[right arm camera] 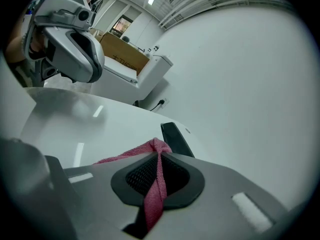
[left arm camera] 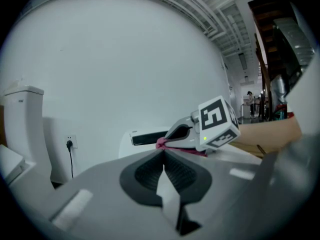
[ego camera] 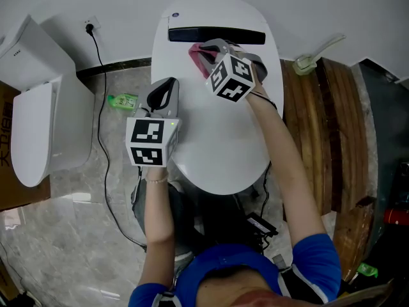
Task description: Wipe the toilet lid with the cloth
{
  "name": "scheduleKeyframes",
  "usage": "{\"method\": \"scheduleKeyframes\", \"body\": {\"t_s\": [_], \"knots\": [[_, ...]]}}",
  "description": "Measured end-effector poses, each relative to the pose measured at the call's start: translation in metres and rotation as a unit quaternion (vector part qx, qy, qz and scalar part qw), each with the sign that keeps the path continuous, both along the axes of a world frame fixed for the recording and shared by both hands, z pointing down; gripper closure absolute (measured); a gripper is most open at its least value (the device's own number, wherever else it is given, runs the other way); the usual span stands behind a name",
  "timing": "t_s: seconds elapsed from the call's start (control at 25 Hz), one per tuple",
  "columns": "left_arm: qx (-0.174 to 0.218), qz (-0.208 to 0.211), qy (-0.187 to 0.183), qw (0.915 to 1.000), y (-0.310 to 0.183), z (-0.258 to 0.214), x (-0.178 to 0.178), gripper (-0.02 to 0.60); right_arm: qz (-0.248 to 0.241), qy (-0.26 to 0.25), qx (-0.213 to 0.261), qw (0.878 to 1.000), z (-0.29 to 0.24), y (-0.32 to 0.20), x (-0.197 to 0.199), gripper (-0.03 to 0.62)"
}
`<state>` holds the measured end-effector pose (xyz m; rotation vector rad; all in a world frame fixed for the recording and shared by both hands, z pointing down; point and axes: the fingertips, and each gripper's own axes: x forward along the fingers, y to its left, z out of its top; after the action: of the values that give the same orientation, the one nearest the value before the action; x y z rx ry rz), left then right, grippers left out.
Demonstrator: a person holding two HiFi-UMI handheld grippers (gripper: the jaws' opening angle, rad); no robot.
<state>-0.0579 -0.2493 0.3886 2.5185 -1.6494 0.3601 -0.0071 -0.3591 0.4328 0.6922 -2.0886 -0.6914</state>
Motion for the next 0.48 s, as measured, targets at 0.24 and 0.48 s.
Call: {"method": "scheduleKeyframes", "body": {"t_s": [0.24,0.48], "knots": [[-0.003,0.003,-0.001,1.0,-0.001,0.002,0.005,0.58,0.009,0.002,0.008,1.0,0.0,-0.002,0.017,0.58],[-0.001,0.004,0.001,1.0,-0.001,0.001,0.006,0.58,0.023,-0.002,0.008,1.0,0.0,-0.007,0.035,0.58]]}}
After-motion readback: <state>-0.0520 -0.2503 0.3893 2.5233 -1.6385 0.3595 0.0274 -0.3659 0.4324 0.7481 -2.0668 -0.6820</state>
